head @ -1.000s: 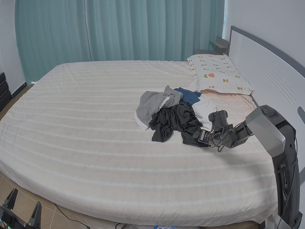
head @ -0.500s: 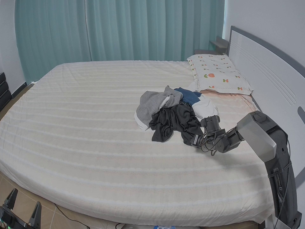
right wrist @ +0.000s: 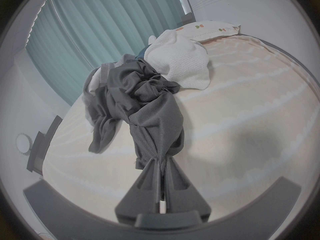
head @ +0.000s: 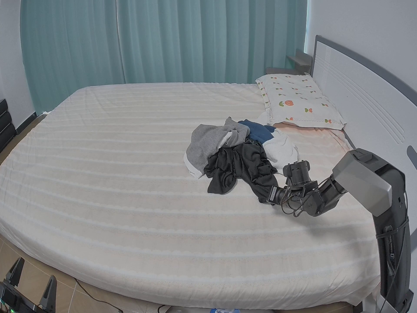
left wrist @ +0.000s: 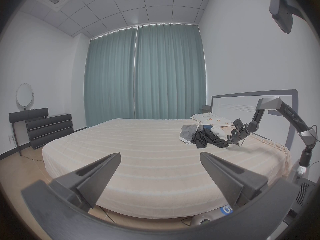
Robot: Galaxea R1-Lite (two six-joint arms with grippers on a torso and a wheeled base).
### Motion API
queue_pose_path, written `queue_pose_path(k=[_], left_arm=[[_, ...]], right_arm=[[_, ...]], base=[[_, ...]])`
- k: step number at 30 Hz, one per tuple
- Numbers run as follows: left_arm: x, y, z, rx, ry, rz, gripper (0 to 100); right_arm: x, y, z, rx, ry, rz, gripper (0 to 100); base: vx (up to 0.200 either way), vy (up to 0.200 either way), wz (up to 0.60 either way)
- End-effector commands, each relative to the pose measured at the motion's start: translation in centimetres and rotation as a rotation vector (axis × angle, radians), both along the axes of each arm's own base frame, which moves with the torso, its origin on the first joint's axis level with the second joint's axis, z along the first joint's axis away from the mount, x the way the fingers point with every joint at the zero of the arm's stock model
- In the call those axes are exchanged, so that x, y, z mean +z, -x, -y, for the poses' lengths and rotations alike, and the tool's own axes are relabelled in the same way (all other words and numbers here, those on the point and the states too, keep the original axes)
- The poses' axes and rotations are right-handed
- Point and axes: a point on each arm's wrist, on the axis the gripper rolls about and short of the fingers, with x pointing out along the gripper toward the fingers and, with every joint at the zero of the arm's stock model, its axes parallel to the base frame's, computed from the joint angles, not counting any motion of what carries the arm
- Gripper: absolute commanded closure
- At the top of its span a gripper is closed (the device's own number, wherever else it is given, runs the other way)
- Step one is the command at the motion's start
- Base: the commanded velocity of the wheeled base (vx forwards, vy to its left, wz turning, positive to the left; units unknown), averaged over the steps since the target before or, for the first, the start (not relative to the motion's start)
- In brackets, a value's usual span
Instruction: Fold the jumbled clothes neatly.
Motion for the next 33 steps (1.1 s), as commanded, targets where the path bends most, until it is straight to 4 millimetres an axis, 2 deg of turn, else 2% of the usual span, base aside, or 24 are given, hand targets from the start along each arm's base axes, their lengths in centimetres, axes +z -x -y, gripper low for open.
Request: queue_pose_path(k=[1, 7, 8, 9, 11, 12, 15, 17, 18, 21, 22, 24, 26, 28, 29, 31, 33], left_arm=[[-0.4, -0.1, 0.0, 0.000, 0.000, -0.012, 0], [-0.4, -0.1, 0.0, -0.001, -0.008, -0.011, 0], [-0.4, -0.1, 0.0, -0.001, -0.008, -0.011, 0], [-0.4, -0.1, 0.0, -0.001, -0.003, -0.011, 0], [-0.4, -0.1, 0.0, 0.000, -0.001, -0.011, 0], [-0.4, -0.1, 0.0, -0.001, -0.004, -0.011, 0], [-0.4, -0.1, 0.0, -0.008, -0.010, -0.008, 0], [-0.4, -0.1, 0.0, -0.011, -0.010, -0.008, 0], [-0.4, -0.1, 0.0, -0.018, -0.013, -0.004, 0], [0.3, 0.0, 0.1, -0.030, -0.034, 0.032, 0], [4.2, 0.7, 0.1, -0.051, -0.015, 0.166, 0], [8.5, 0.6, 0.1, -0.072, 0.029, 0.217, 0], [9.8, -0.4, 0.3, -0.139, 0.011, 0.174, 0], [9.8, -0.5, 0.3, -0.152, 0.002, 0.165, 0], [9.3, -3.2, 0.5, -0.245, -0.070, 0.002, 0], [9.1, -3.5, 0.6, -0.252, -0.075, -0.020, 0], [8.1, -7.3, 0.7, -0.303, -0.094, -0.248, 0]], right_arm=[[5.8, 5.4, 2.0, 0.077, -0.089, 0.062, 100], [7.1, 10.6, 2.9, 0.117, -0.117, 0.115, 100], [7.2, 10.7, 2.9, 0.118, -0.118, 0.120, 100], [7.7, 12.2, 3.1, 0.131, -0.128, 0.151, 100], [8.0, 12.9, 3.2, 0.141, -0.137, 0.169, 100], [8.8, 14.6, 3.7, 0.165, -0.159, 0.204, 100], [10.3, 17.2, 4.0, 0.210, -0.190, 0.265, 100], [11.0, 18.2, 4.1, 0.222, -0.202, 0.291, 100], [11.6, 19.3, 4.3, 0.233, -0.209, 0.316, 100], [12.3, 20.4, 4.3, 0.254, -0.221, 0.344, 100], [13.1, 21.2, 4.1, 0.276, -0.231, 0.373, 100], [14.1, 22.1, 3.7, 0.309, -0.248, 0.409, 100], [15.1, 23.0, 3.1, 0.345, -0.268, 0.444, 100], [15.2, 23.2, 3.0, 0.351, -0.271, 0.448, 100], [16.1, 24.5, 2.3, 0.402, -0.293, 0.477, 100], [16.2, 24.6, 2.3, 0.406, -0.296, 0.481, 100], [16.9, 26.1, 1.9, 0.450, -0.315, 0.505, 100]], base=[[0.000, 0.000, 0.00], [0.000, 0.000, 0.00], [0.000, 0.000, 0.00], [0.000, 0.000, 0.00], [0.000, 0.000, 0.00], [0.000, 0.000, 0.00], [0.000, 0.000, 0.00], [0.000, 0.000, 0.00], [0.000, 0.000, 0.00], [0.000, 0.000, 0.00], [0.000, 0.000, 0.00], [0.000, 0.000, 0.00], [0.000, 0.000, 0.00], [0.000, 0.000, 0.00], [0.000, 0.000, 0.00], [0.000, 0.000, 0.00], [0.000, 0.000, 0.00]])
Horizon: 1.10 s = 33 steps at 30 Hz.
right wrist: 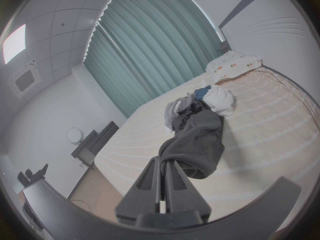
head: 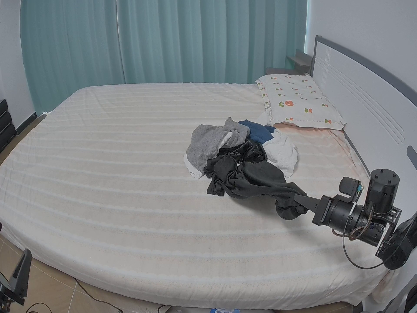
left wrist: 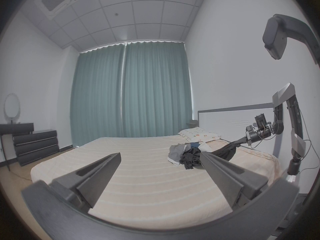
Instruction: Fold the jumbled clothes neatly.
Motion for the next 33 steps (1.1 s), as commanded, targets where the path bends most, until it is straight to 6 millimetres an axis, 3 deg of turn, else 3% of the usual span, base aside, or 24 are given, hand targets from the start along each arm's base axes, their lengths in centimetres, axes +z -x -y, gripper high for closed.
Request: queue_pose_path(k=[1, 3, 5, 9, 11, 12, 17, 18, 19, 20, 21, 25, 31, 33], left_arm=[[0.2, -8.3, 0.5, -0.169, -0.105, -0.438, 0], [-0.1, -9.6, 1.0, -0.223, -0.117, -0.498, 0], [-1.1, -12.8, 2.5, -0.317, -0.146, -0.583, 0], [-3.0, -17.2, 4.9, -0.327, -0.201, -0.652, 0], [-3.8, -18.4, 5.9, -0.316, -0.207, -0.668, 0], [-4.8, -19.4, 7.3, -0.325, -0.199, -0.688, 0], [-7.3, -21.0, 12.7, -0.364, -0.142, -0.720, 0], [-7.4, -21.0, 12.9, -0.365, -0.143, -0.723, 0], [-8.4, -21.4, 15.0, -0.372, -0.142, -0.720, 0], [-8.4, -21.4, 15.0, -0.372, -0.142, -0.720, 0], [-9.2, -21.9, 16.7, -0.373, -0.154, -0.710, 0], [-10.5, -23.2, 20.2, -0.376, -0.152, -0.647, 0], [-13.3, -24.3, 22.9, -0.399, -0.156, -0.629, 0], [-13.3, -24.3, 22.9, -0.399, -0.156, -0.629, 0]], right_arm=[[3.7, 4.6, -1.3, 0.142, -0.077, 0.144, 100], [4.0, 4.7, -1.2, 0.144, -0.082, 0.154, 100], [4.6, 5.2, -0.9, 0.148, -0.093, 0.176, 100], [4.3, 6.0, -0.5, 0.156, -0.089, 0.170, 100], [4.3, 6.3, -0.3, 0.158, -0.088, 0.171, 100], [4.3, 6.6, -0.1, 0.156, -0.092, 0.174, 100], [3.8, 8.4, 0.1, 0.202, -0.090, 0.162, 100], [3.8, 8.5, 0.1, 0.205, -0.090, 0.162, 100], [3.4, 9.3, 0.1, 0.228, -0.083, 0.147, 100], [3.4, 9.3, 0.1, 0.228, -0.083, 0.147, 100], [3.0, 9.8, 0.3, 0.239, -0.075, 0.138, 100], [2.9, 10.9, 0.7, 0.270, -0.082, 0.143, 100], [3.1, 11.2, 0.8, 0.279, -0.090, 0.157, 100], [3.1, 11.2, 0.8, 0.279, -0.090, 0.157, 100]], base=[[0.000, 0.000, 0.00], [0.000, 0.000, 0.00], [0.000, 0.000, 0.00], [0.000, 0.000, 0.00], [0.000, 0.000, 0.00], [0.000, 0.000, 0.00], [0.000, 0.000, 0.00], [0.000, 0.000, 0.00], [0.000, 0.000, 0.00], [0.000, 0.000, 0.00], [0.000, 0.000, 0.00], [0.000, 0.000, 0.00], [0.000, 0.000, 0.00], [0.000, 0.000, 0.00]])
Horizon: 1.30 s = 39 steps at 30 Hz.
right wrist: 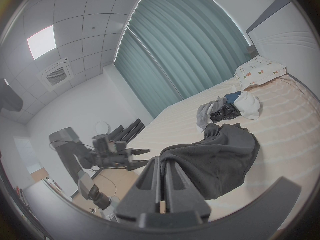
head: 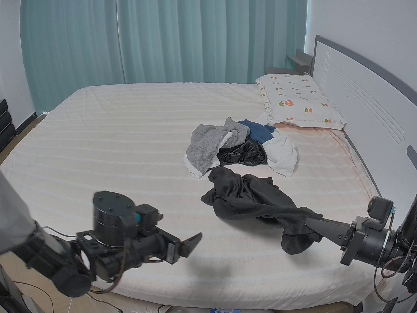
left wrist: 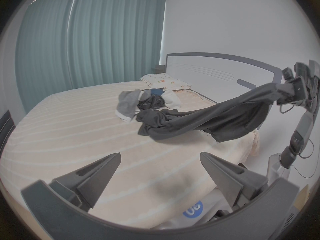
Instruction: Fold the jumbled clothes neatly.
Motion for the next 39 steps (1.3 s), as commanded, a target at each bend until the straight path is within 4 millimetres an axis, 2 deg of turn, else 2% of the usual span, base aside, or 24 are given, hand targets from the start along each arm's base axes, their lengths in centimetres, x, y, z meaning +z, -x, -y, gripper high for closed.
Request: queue_pose_path(k=[1, 6, 10, 17, 19, 21, 23, 33, 39], left_arm=[[-7.6, -1.6, 7.4, -0.057, -0.015, -0.024, 0], [-9.3, -2.6, 7.8, -0.038, 0.017, -0.009, 0], [-9.6, -3.4, 8.2, -0.012, 0.092, 0.010, 0], [-10.6, -5.2, 7.2, 0.046, 0.129, 0.011, 0], [-10.6, -5.2, 7.2, 0.046, 0.129, 0.011, 0], [-10.8, -6.8, 7.6, 0.097, 0.218, -0.001, 0], [-11.2, -7.4, 7.6, 0.116, 0.242, -0.012, 0], [-14.0, -11.4, 7.7, 0.176, 0.273, 0.010, 0], [-15.7, -12.8, 8.1, 0.193, 0.294, 0.014, 0]], right_arm=[[-0.1, 2.3, 0.5, 0.069, -0.008, 0.013, 100], [1.1, 1.8, 0.0, 0.078, -0.041, 0.056, 100], [1.7, 1.6, -0.3, 0.097, -0.057, 0.075, 100], [3.1, 1.2, -0.7, 0.120, -0.088, 0.114, 100], [3.1, 1.2, -0.7, 0.120, -0.088, 0.114, 100], [3.7, 1.0, -0.9, 0.146, -0.104, 0.135, 100], [3.9, 0.9, -1.0, 0.158, -0.109, 0.141, 100], [5.9, 0.0, -1.6, 0.162, -0.150, 0.200, 100], [6.9, -1.2, -1.0, 0.143, -0.152, 0.209, 100]], base=[[0.000, 0.000, 0.00], [0.000, 0.000, 0.00], [0.000, 0.000, 0.00], [0.000, 0.000, 0.00], [0.000, 0.000, 0.00], [0.000, 0.000, 0.00], [0.000, 0.000, 0.00], [0.000, 0.000, 0.00], [0.000, 0.000, 0.00]])
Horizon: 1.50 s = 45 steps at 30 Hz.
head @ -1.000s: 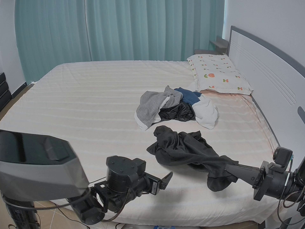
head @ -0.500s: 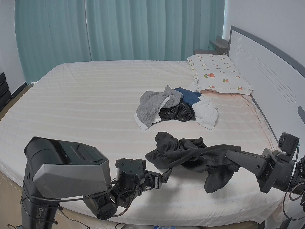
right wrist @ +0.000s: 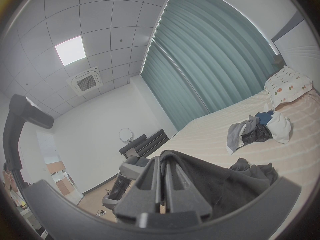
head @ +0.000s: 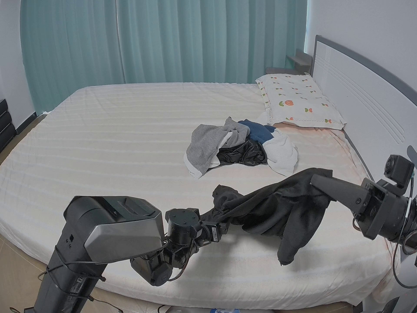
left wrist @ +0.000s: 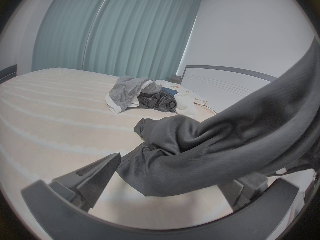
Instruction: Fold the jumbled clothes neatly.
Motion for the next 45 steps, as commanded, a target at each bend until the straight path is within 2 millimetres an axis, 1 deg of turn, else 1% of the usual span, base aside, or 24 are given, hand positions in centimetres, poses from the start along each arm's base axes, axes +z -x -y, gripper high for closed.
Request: queue_pose_path(k=[1, 5, 10, 11, 13, 14, 15, 19, 20, 21, 22, 23, 24, 25, 27, 29, 31, 33, 37, 38, 39, 40, 42, 45], left_arm=[[-1.8, -1.0, 0.1, 0.019, 0.007, -0.014, 100], [-1.3, -1.1, 0.1, 0.036, 0.072, -0.034, 100], [1.8, -1.3, -1.9, 0.087, 0.125, -0.020, 100], [2.9, -1.0, -2.4, 0.096, 0.141, -0.015, 100], [5.4, -0.5, -3.2, 0.110, 0.182, 0.003, 100], [5.4, -0.5, -3.2, 0.110, 0.182, 0.003, 100], [7.8, 0.0, -3.9, 0.121, 0.232, 0.025, 100], [12.0, 1.4, -5.2, 0.135, 0.261, 0.047, 100], [13.4, 1.7, -5.6, 0.137, 0.268, 0.055, 100], [13.8, 1.8, -5.7, 0.137, 0.270, 0.057, 100], [16.1, 2.3, -6.2, 0.142, 0.285, 0.069, 100], [17.7, 2.5, -6.5, 0.145, 0.298, 0.080, 100], [17.7, 2.5, -6.5, 0.145, 0.298, 0.080, 100], [21.0, 3.1, -6.9, 0.148, 0.326, 0.117, 100], [23.5, 3.8, -7.4, 0.148, 0.343, 0.142, 100], [25.2, 4.9, -8.1, 0.150, 0.342, 0.148, 100], [26.1, 6.1, -8.8, 0.149, 0.330, 0.145, 100], [26.3, 7.3, -9.5, 0.144, 0.327, 0.136, 100], [24.5, 8.9, -10.5, 0.152, 0.288, 0.088, 100], [24.3, 9.0, -10.5, 0.153, 0.284, 0.078, 100], [23.7, 8.9, -10.5, 0.159, 0.289, 0.068, 100], [23.8, 8.8, -10.5, 0.159, 0.299, 0.079, 100], [23.1, 8.7, -10.4, 0.165, 0.315, 0.082, 100], [20.5, 10.0, -11.1, 0.153, 0.265, 0.001, 100]], right_arm=[[0.8, -0.9, 0.3, -0.018, -0.010, 0.012, 100], [0.4, -2.1, 0.9, -0.054, 0.009, -0.009, 100], [-1.6, -4.2, 1.6, -0.118, 0.059, -0.089, 100], [-1.6, -4.2, 1.6, -0.118, 0.059, -0.089, 100], [-2.7, -5.5, 1.8, -0.158, 0.086, -0.137, 100], [-2.7, -5.5, 1.8, -0.158, 0.086, -0.137, 100], [-3.6, -6.4, 1.8, -0.182, 0.102, -0.166, 100], [-5.4, -8.3, 1.5, -0.221, 0.139, -0.233, 100], [-5.7, -8.9, 1.3, -0.238, 0.144, -0.243, 100], [-5.7, -9.1, 1.3, -0.246, 0.143, -0.242, 100], [-5.5, -10.3, 0.9, -0.283, 0.133, -0.224, 100], [-5.0, -11.2, 0.5, -0.314, 0.114, -0.197, 100], [-5.0, -11.2, 0.5, -0.314, 0.114, -0.197, 100], [-3.1, -12.9, 0.0, -0.380, 0.056, -0.112, 100], [-0.9, -13.9, -0.4, -0.435, -0.002, -0.031, 100], [1.3, -14.2, -0.7, -0.461, -0.055, 0.039, 100], [2.7, -13.9, -0.5, -0.470, -0.085, 0.080, 100], [2.7, -13.6, -0.3, -0.470, -0.083, 0.081, 100], [-1.2, -13.0, -0.1, -0.466, -0.001, -0.044, 100], [-1.7, -12.9, 0.0, -0.466, 0.010, -0.061, 100], [-3.6, -12.8, 0.0, -0.470, 0.047, -0.113, 100], [-4.2, -12.8, 0.0, -0.470, 0.052, -0.125, 100], [-6.1, -12.9, 0.0, -0.471, 0.065, -0.161, 100], [-8.2, -13.3, -0.2, -0.477, 0.066, -0.180, 100]], base=[[0.000, 0.000, 0.00], [0.000, 0.000, 0.00], [0.000, 0.000, 0.00], [0.000, 0.000, 0.00], [0.000, 0.000, 0.00], [0.000, 0.000, 0.00], [0.000, 0.000, 0.00], [0.000, 0.000, 0.00], [0.000, 0.000, 0.00], [0.000, 0.000, 0.00], [0.000, 0.000, 0.00], [0.000, 0.000, 0.00], [0.000, 0.000, 0.00], [0.000, 0.000, 0.00], [0.000, 0.000, 0.00], [0.000, 0.000, 0.00], [0.000, 0.000, 0.00], [0.000, 0.000, 0.00], [0.000, 0.000, 0.00], [0.000, 0.000, 0.00], [0.000, 0.000, 0.00], [0.000, 0.000, 0.00], [0.000, 0.000, 0.00], [0.000, 0.000, 0.00]])
